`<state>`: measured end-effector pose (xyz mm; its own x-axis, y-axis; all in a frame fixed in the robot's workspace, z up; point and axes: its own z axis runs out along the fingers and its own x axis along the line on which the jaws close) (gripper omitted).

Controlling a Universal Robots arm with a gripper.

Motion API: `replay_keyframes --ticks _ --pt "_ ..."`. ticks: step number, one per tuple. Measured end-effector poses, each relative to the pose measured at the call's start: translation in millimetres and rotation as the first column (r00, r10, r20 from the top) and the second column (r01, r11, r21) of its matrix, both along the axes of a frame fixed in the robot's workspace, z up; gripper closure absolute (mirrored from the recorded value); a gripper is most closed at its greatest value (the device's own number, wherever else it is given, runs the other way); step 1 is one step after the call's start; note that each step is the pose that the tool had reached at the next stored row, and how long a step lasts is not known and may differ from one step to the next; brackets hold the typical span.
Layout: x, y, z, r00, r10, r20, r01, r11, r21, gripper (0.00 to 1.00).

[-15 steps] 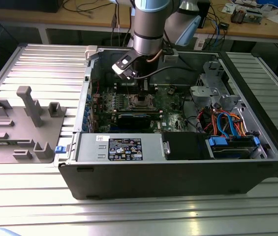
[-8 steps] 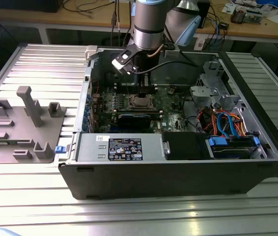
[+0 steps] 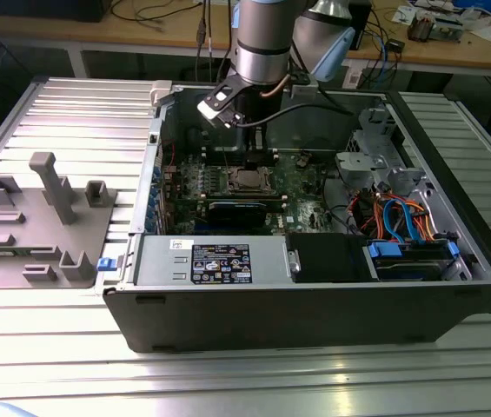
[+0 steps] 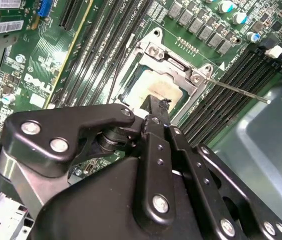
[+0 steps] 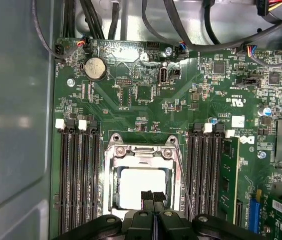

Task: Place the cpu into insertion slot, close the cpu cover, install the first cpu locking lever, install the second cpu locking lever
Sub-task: 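Install the first cpu locking lever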

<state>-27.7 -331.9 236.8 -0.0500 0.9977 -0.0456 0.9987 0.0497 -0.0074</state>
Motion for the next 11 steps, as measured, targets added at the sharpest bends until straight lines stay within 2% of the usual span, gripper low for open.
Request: replay_keyframes --ticks 3,6,8,11 --pt "0.0 0.0 -0.1 0.9978 0.067 0.0 -0.067 0.9978 0.0001 0.89" --pt "0.0 0.0 -0.2 0.9907 0.136 0.0 -0.136 0.9907 0.0 0.89" --pt "0.0 0.0 -0.2 0.9847 0.175 -0.0001 -0.175 0.9847 0.0 0.89" --pt "0.0 0.0 -0.3 0.9713 0.238 0.0 -0.238 0.9713 0.0 0.89"
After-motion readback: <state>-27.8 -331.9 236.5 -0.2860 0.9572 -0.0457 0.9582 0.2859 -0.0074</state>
